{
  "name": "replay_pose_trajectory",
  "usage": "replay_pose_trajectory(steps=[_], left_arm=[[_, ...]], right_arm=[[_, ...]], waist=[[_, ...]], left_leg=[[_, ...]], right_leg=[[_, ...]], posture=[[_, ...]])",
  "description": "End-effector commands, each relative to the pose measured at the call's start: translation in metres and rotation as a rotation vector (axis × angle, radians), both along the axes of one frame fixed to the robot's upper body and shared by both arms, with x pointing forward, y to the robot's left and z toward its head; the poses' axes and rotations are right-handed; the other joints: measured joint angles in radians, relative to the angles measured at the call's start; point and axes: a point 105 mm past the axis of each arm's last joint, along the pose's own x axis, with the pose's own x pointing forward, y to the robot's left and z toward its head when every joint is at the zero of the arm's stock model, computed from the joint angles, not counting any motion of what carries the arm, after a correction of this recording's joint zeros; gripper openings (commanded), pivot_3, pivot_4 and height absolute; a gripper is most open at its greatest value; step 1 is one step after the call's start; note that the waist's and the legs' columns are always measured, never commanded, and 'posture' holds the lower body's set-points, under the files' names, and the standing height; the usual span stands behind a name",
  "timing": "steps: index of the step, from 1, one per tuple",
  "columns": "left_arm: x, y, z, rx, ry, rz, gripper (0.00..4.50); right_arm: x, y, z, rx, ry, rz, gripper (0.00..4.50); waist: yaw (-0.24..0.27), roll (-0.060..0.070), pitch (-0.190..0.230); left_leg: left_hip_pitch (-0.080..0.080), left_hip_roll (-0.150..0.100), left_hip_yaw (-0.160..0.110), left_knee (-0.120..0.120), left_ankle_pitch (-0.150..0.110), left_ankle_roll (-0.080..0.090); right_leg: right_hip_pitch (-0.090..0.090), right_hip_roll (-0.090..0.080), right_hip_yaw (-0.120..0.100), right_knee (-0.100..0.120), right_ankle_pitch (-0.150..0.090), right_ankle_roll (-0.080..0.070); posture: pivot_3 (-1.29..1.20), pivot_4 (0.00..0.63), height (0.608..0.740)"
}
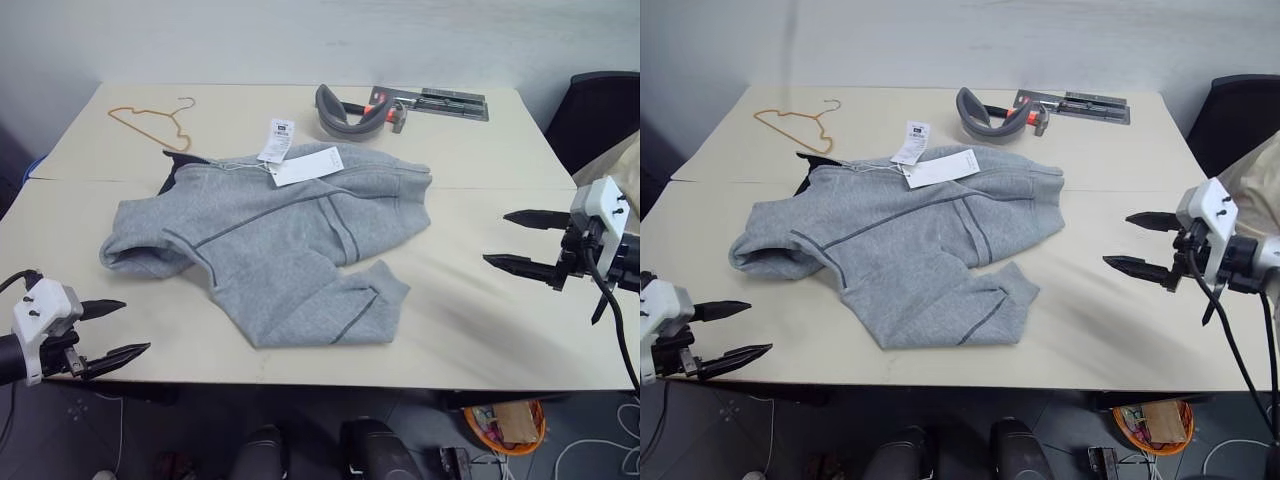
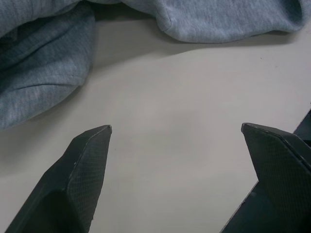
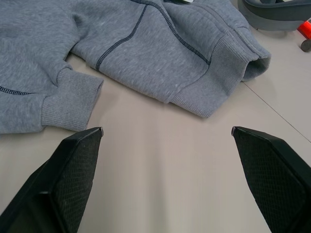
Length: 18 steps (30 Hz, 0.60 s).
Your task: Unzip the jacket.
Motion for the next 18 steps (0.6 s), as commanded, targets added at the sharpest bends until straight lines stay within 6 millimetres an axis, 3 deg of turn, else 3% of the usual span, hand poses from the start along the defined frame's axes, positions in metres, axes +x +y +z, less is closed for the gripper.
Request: replay_pose_trajectory(steps=[1, 18], left_arm=[[0.001, 0.0, 0.007, 0.029, -0.009, -0.02, 4.5], [0.012, -0.018, 0.017, -0.059, -0.053, -0.05, 4.5]], right_arm=[[-0.003, 0.0, 0.014, -0.006, -0.055, 0.002, 4.44], [0.002, 0.007, 0.015, 0.007, -0.079, -0.01, 4.44]], waist=[[0.0, 0.0, 0.0], [0.001, 0.0, 0.0]], left_leg=[[0.0, 0.0, 0.0, 0.0, 0.0, 0.0], [0.0, 0.0, 0.0, 0.0, 0.0, 0.0]], right_leg=[[0.0, 0.0, 0.0, 0.0, 0.0, 0.0], [0.0, 0.0, 0.0, 0.0, 0.0, 0.0]], posture=[[0.0, 0.15, 0.74], [0.0, 0.15, 0.74]])
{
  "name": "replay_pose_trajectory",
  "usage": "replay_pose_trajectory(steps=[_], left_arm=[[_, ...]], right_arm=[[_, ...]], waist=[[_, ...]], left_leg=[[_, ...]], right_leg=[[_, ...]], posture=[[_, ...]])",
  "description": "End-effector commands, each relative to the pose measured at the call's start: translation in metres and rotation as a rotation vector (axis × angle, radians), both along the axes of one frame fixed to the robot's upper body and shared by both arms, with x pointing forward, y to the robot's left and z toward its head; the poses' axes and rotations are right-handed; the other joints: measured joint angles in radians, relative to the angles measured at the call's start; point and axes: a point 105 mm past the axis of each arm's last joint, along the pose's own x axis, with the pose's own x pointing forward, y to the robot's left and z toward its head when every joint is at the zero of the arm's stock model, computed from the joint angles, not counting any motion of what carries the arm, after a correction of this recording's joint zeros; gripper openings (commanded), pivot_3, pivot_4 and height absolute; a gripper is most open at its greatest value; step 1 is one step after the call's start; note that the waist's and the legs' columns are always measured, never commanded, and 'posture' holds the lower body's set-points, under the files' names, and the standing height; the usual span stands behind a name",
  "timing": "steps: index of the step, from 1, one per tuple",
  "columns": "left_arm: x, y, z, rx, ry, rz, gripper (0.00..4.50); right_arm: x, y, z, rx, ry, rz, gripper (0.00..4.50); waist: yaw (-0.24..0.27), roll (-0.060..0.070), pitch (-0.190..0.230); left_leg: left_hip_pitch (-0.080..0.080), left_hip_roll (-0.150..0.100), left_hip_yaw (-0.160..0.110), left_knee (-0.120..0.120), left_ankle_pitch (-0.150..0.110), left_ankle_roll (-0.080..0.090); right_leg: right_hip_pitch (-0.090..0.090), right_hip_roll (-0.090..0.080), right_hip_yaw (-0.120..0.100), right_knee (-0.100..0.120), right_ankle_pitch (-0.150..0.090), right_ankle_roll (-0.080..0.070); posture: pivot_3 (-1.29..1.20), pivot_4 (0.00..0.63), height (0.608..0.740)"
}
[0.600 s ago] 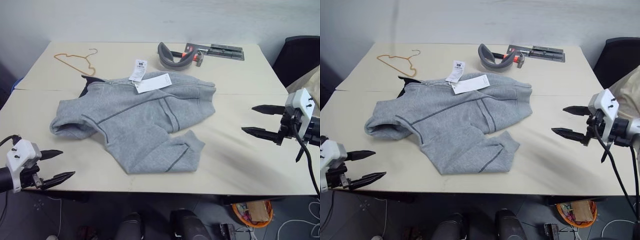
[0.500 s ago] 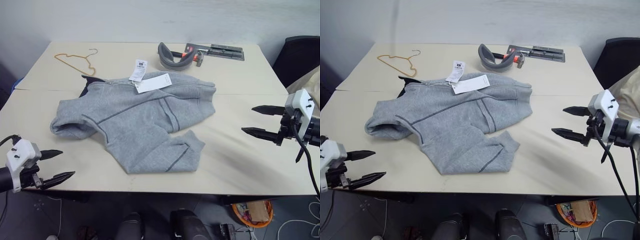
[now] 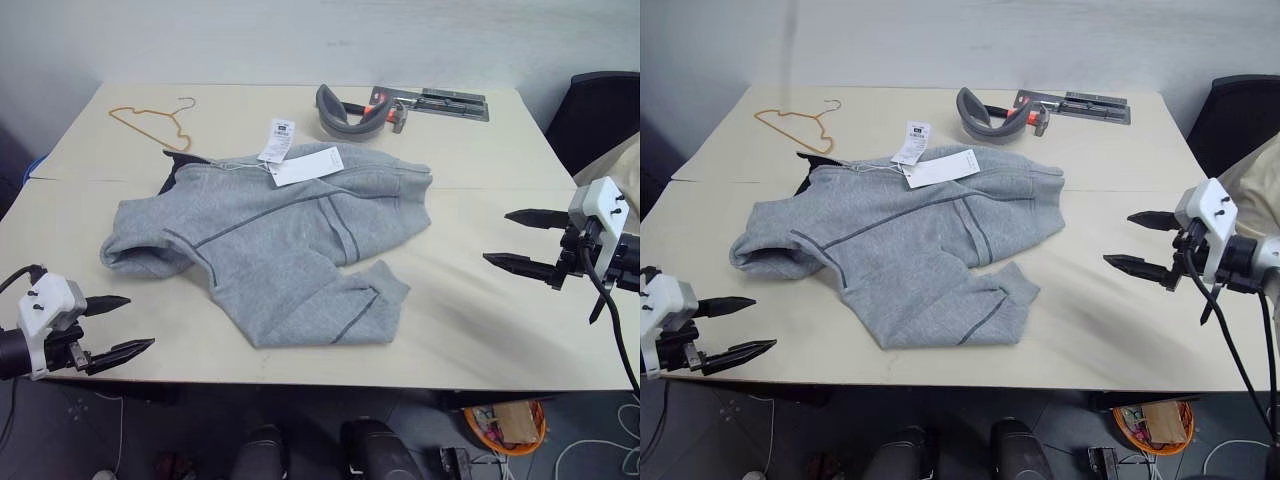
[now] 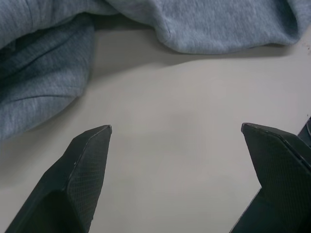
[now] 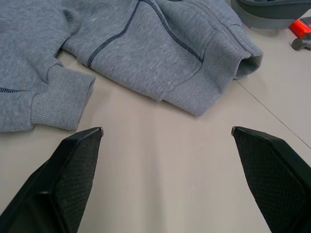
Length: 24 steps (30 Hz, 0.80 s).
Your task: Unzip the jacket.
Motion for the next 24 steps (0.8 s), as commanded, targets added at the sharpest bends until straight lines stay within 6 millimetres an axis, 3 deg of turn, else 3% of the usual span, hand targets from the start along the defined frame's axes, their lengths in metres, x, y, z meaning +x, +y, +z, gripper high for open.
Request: replay_pose_trajectory(steps=[1, 8, 12, 18, 21, 24], left_arm=[[0.006, -0.016, 0.016, -0.05, -0.058, -0.047, 4.5], [0.012, -0.042, 0.029, -0.043, -0.079, -0.162, 4.5], [0.034, -0.057, 0.042, 0.15, -0.169, -0.275, 4.5], [0.081, -0.079, 0.061, 0.478, -0.353, -0.423, 4.5], [0.094, -0.072, 0.054, 0.74, -0.381, -0.522, 4.5], [0.102, -0.065, 0.052, 0.838, -0.383, -0.575, 4.5]], right_arm=[[-0.001, 0.009, 0.015, 0.031, -0.059, 0.024, 4.44], [-0.005, 0.028, 0.022, 0.042, -0.081, 0.077, 4.44], [0.001, 0.05, 0.017, -0.106, -0.134, 0.143, 4.44], [0.036, 0.068, -0.01, -0.42, -0.25, 0.212, 4.44], [0.055, 0.076, -0.024, -0.587, -0.343, 0.256, 4.44], [0.071, 0.08, -0.031, -0.641, -0.39, 0.26, 4.44]], waist=[[0.001, 0.0, 0.0], [0.0, 0.0, 0.0], [0.001, 0.0, 0.0], [0.002, 0.0, 0.0], [-0.002, 0.0, 0.0], [-0.004, 0.0, 0.0]], left_leg=[[0.0, 0.0, 0.0, 0.0, 0.0, 0.0], [0.0, 0.0, 0.0, 0.0, 0.0, 0.0], [0.0, 0.0, 0.0, 0.001, 0.002, 0.0], [0.0, -0.001, 0.002, 0.002, 0.002, 0.0], [-0.003, -0.001, 0.007, 0.004, 0.002, 0.0], [-0.008, 0.002, 0.016, 0.007, 0.002, 0.0]], right_leg=[[0.0, 0.0, 0.0, 0.0, 0.0, 0.0], [0.0, 0.0, 0.0, 0.001, 0.0, 0.0], [0.0, 0.001, 0.0, 0.003, 0.0, 0.0], [0.0, 0.001, 0.001, 0.004, 0.0, 0.0], [-0.006, 0.003, 0.004, 0.005, 0.0, 0.001], [-0.016, 0.008, 0.013, 0.01, 0.0, 0.001]], posture=[[0.0, 0.15, 0.74], [0.0, 0.15, 0.74], [0.0, 0.15, 0.74], [0.0, 0.15, 0.74], [0.0, 0.15, 0.74], [0.0, 0.15, 0.74]])
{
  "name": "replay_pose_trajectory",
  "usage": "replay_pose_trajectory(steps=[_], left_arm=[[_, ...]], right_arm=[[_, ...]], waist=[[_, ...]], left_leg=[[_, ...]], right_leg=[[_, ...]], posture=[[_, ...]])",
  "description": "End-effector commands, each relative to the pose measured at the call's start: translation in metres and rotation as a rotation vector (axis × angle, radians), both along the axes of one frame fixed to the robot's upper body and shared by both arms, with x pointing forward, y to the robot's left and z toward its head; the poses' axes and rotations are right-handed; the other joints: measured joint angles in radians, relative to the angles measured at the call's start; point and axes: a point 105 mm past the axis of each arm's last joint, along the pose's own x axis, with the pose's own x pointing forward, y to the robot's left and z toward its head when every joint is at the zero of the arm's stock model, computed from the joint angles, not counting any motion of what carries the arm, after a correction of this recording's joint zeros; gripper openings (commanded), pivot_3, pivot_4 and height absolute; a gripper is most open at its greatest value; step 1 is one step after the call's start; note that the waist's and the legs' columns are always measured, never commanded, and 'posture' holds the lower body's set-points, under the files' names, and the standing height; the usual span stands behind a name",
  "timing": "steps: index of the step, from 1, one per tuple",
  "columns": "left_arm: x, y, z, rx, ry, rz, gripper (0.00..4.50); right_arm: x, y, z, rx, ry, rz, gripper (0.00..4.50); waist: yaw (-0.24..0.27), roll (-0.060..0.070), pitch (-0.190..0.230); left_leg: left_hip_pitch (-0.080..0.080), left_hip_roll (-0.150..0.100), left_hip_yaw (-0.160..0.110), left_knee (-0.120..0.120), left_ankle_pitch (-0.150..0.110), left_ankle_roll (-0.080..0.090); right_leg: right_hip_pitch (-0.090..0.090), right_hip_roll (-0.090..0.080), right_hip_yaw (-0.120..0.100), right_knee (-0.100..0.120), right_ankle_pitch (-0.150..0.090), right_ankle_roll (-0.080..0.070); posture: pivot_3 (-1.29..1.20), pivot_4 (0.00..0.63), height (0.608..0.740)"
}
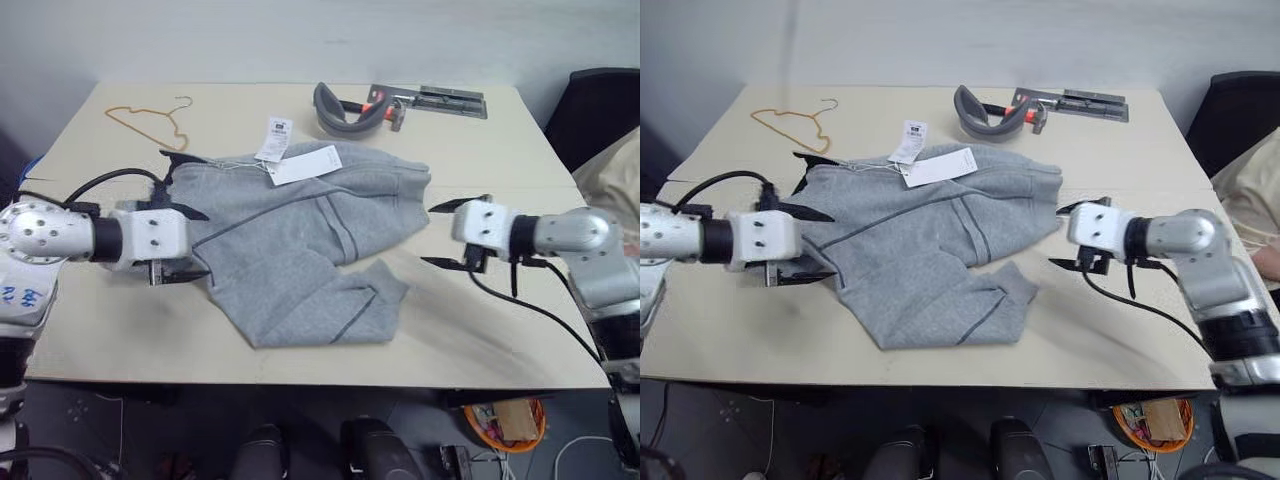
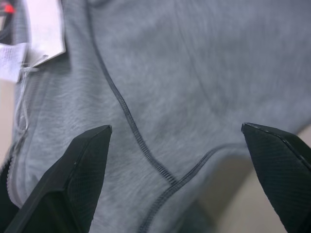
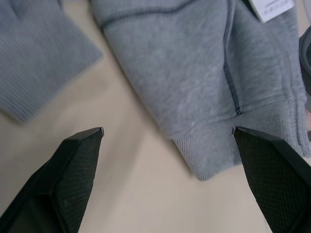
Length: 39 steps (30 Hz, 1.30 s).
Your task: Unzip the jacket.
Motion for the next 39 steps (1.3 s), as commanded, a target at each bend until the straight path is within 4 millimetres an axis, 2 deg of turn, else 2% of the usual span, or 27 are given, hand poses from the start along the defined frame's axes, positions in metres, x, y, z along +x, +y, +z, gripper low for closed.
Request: replay_pose_trajectory(steps=[1, 5, 10, 13, 15, 18, 24, 26, 30, 36, 39], left_arm=[[0.007, 0.011, 0.003, 0.116, -0.039, -0.029, 4.5], [0.024, 0.014, 0.007, 0.173, -0.104, -0.05, 4.5], [0.036, 0.012, 0.003, 0.196, -0.128, -0.081, 4.5], [0.039, 0.013, 0.001, 0.181, -0.123, -0.081, 3.91], [0.04, 0.015, 0.001, 0.182, -0.122, -0.08, 3.26], [0.043, 0.014, 0.0, 0.166, -0.124, -0.079, 2.4], [0.04, 0.013, -0.004, 0.149, -0.11, -0.088, 0.44], [0.037, 0.014, -0.007, 0.146, -0.09, -0.094, 0.0], [0.033, 0.014, -0.012, 0.136, -0.067, -0.099, 0.0], [0.024, 0.006, -0.022, 0.104, -0.016, -0.145, 0.0], [0.012, 0.0, -0.024, 0.019, 0.027, -0.178, 0.0]], right_arm=[[0.015, 0.003, 0.003, -0.057, -0.099, 0.017, 4.44], [0.03, 0.009, 0.001, -0.062, -0.124, 0.017, 4.44], [0.052, 0.021, 0.0, -0.067, -0.179, -0.019, 4.44], [0.061, 0.028, -0.006, -0.074, -0.177, -0.038, 4.5], [0.065, 0.031, -0.006, -0.069, -0.182, -0.044, 4.5], [0.07, 0.035, -0.008, -0.063, -0.194, -0.064, 3.97], [0.069, 0.033, -0.014, -0.078, -0.171, -0.052, 1.89], [0.067, 0.033, -0.015, -0.084, -0.159, -0.038, 1.29], [0.061, 0.03, -0.02, -0.114, -0.113, -0.002, 0.04], [0.041, 0.009, -0.025, -0.154, 0.021, 0.063, 0.02], [0.014, -0.013, -0.027, -0.185, 0.159, 0.101, 0.02]], waist=[[-0.001, -0.001, 0.0], [0.001, -0.003, 0.002], [-0.004, -0.003, 0.002], [-0.007, -0.003, 0.002], [-0.011, -0.003, 0.002], [-0.017, -0.004, 0.002], [-0.024, -0.004, 0.002], [-0.025, -0.004, 0.002], [-0.025, -0.004, 0.002], [-0.021, -0.004, 0.002], [-0.009, -0.004, 0.002]], left_leg=[[-0.003, 0.001, 0.002, 0.001, 0.001, -0.001], [-0.009, 0.002, 0.009, 0.005, 0.004, -0.006], [-0.007, 0.002, 0.013, 0.007, 0.005, -0.005], [-0.007, 0.003, 0.015, 0.006, 0.005, -0.006], [-0.007, 0.004, 0.016, 0.007, 0.005, -0.006], [-0.007, 0.004, 0.017, 0.008, 0.005, -0.006], [-0.007, 0.004, 0.016, 0.01, 0.005, -0.006], [-0.007, 0.004, 0.016, 0.01, 0.005, -0.006], [-0.007, 0.004, 0.016, 0.01, 0.005, -0.006], [-0.007, 0.004, 0.016, 0.01, 0.005, -0.006], [-0.007, 0.004, 0.016, 0.011, 0.005, -0.006]], right_leg=[[-0.004, 0.001, 0.002, 0.002, 0.0, 0.0], [-0.017, 0.002, 0.01, 0.012, 0.0, 0.0], [-0.017, 0.002, 0.014, 0.016, 0.001, 0.001], [-0.02, 0.003, 0.016, 0.019, 0.001, 0.001], [-0.02, 0.004, 0.017, 0.022, 0.001, 0.001], [-0.02, 0.004, 0.017, 0.023, 0.001, 0.001], [-0.02, 0.004, 0.017, 0.026, 0.001, 0.001], [-0.02, 0.004, 0.017, 0.026, 0.001, 0.001], [-0.02, 0.004, 0.017, 0.026, 0.001, 0.001], [-0.019, 0.003, 0.017, 0.026, 0.001, 0.001], [-0.018, 0.003, 0.016, 0.025, 0.001, 0.002]], posture=[[0.0, 0.15, 0.74], [0.0, 0.15, 0.74], [0.0, 0.15, 0.74], [0.0, 0.15, 0.74], [0.0, 0.15, 0.74], [0.0, 0.15, 0.74], [0.0, 0.15, 0.74], [0.0, 0.15, 0.74], [0.0, 0.15, 0.74], [0.0, 0.15, 0.74], [0.0, 0.15, 0.74]])
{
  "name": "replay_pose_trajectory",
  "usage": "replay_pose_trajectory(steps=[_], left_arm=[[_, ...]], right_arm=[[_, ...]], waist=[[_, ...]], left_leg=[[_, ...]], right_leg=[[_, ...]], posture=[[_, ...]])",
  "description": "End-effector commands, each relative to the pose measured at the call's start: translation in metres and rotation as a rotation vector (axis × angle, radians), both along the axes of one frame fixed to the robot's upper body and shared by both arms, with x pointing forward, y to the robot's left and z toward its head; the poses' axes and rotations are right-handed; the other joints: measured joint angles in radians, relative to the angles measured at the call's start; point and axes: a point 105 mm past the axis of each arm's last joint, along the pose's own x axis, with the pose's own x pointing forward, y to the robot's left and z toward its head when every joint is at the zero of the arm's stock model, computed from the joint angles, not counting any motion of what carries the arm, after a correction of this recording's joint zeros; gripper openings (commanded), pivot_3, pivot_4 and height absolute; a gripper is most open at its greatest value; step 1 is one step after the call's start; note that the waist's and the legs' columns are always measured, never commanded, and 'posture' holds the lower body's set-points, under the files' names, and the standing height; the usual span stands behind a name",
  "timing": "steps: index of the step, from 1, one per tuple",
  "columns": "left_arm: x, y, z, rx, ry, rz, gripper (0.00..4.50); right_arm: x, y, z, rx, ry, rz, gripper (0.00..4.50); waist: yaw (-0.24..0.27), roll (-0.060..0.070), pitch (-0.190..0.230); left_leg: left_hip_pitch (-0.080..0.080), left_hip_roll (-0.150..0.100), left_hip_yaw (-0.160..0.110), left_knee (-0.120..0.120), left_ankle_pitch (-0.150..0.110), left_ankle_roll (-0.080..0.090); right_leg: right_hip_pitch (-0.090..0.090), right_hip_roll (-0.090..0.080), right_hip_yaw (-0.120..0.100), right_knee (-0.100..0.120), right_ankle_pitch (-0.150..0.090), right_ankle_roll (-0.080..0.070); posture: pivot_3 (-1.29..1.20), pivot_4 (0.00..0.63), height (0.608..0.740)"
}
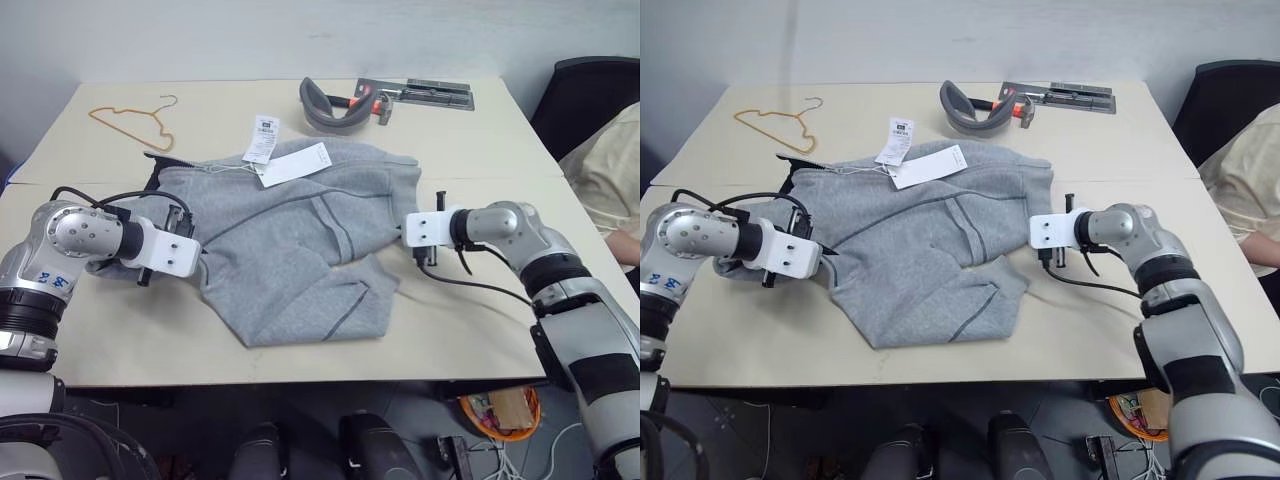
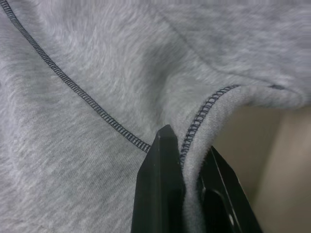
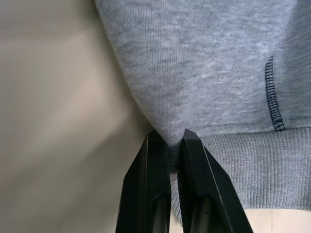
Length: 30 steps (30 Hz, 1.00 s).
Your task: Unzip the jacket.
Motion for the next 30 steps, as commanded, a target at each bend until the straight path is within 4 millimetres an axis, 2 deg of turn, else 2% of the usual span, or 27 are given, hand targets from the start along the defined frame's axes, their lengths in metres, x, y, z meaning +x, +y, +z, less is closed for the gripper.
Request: replay_pose_trajectory(steps=[1, 4, 8, 11, 13, 16, 21, 25, 30], left_arm=[[-0.013, -0.007, 0.01, -0.102, 0.023, -0.036, 0.0], [-0.033, -0.008, 0.0, -0.109, 0.1, -0.069, 0.0], [-0.066, -0.003, -0.018, -0.079, 0.263, -0.091, 0.0], [-0.085, 0.0, -0.035, -0.033, 0.36, -0.101, 0.0], [-0.097, 0.0, -0.046, -0.01, 0.425, -0.106, 0.0], [-0.11, -0.003, -0.055, -0.001, 0.483, -0.102, 0.0], [-0.111, -0.013, -0.06, -0.047, 0.489, -0.057, 0.0], [-0.109, -0.012, -0.061, -0.072, 0.489, -0.011, 0.0], [-0.11, -0.011, -0.062, -0.124, 0.521, 0.018, 1.32]], right_arm=[[-0.031, -0.027, 0.002, -0.036, 0.159, 0.012, 0.02], [-0.081, -0.041, -0.001, -0.043, 0.338, 0.02, 0.02], [-0.145, -0.039, -0.002, -0.008, 0.538, 0.031, 0.02], [-0.173, -0.043, -0.007, -0.019, 0.602, -0.012, 0.02], [-0.179, -0.045, -0.011, -0.011, 0.596, -0.054, 0.02], [-0.178, -0.045, -0.014, 0.03, 0.535, -0.103, 0.02], [-0.172, -0.045, -0.019, 0.065, 0.414, -0.151, 0.02], [-0.168, -0.047, -0.02, 0.075, 0.366, -0.177, 0.02], [-0.172, -0.046, -0.019, 0.089, 0.389, -0.187, 1.5]], waist=[[0.011, 0.0, 0.0], [0.03, 0.0, 0.0], [0.04, 0.0, 0.0], [0.036, 0.0, 0.0], [0.032, 0.0, 0.0], [0.027, -0.001, 0.0], [0.024, -0.001, 0.0], [0.024, -0.001, 0.0], [0.025, -0.001, 0.0]], left_leg=[[0.0, 0.0, 0.0, 0.0, 0.0, 0.0], [-0.001, 0.0, -0.002, 0.001, -0.002, 0.001], [-0.001, 0.001, -0.004, 0.004, -0.006, 0.004], [0.002, 0.002, -0.004, 0.005, -0.007, 0.007], [0.005, 0.002, -0.004, 0.005, -0.007, 0.007], [0.018, 0.002, -0.004, -0.001, -0.008, 0.006], [0.017, 0.001, -0.003, -0.004, -0.008, 0.006], [0.018, 0.001, -0.003, -0.004, -0.008, 0.006], [0.018, 0.001, -0.003, -0.004, -0.008, 0.006]], right_leg=[[0.0, 0.0, 0.0, -0.001, 0.0, 0.0], [0.001, 0.0, -0.001, -0.001, 0.0, 0.0], [0.003, 0.0, -0.002, -0.002, 0.0, 0.0], [0.006, 0.001, -0.002, -0.006, 0.0, 0.0], [0.009, 0.001, -0.002, -0.006, 0.0, 0.0], [0.022, 0.001, -0.002, -0.011, -0.001, 0.0], [0.021, 0.002, -0.001, -0.012, -0.002, 0.001], [0.021, 0.002, 0.0, -0.012, -0.002, 0.001], [0.021, 0.002, 0.0, -0.012, -0.002, 0.001]], posture=[[0.0, 0.15, 0.74], [0.0, 0.15, 0.74], [0.0, 0.15, 0.74], [0.0, 0.15, 0.74], [0.0, 0.15, 0.74], [0.0, 0.15, 0.74], [0.0, 0.15, 0.74], [0.0, 0.15, 0.74], [0.0, 0.15, 0.74]])
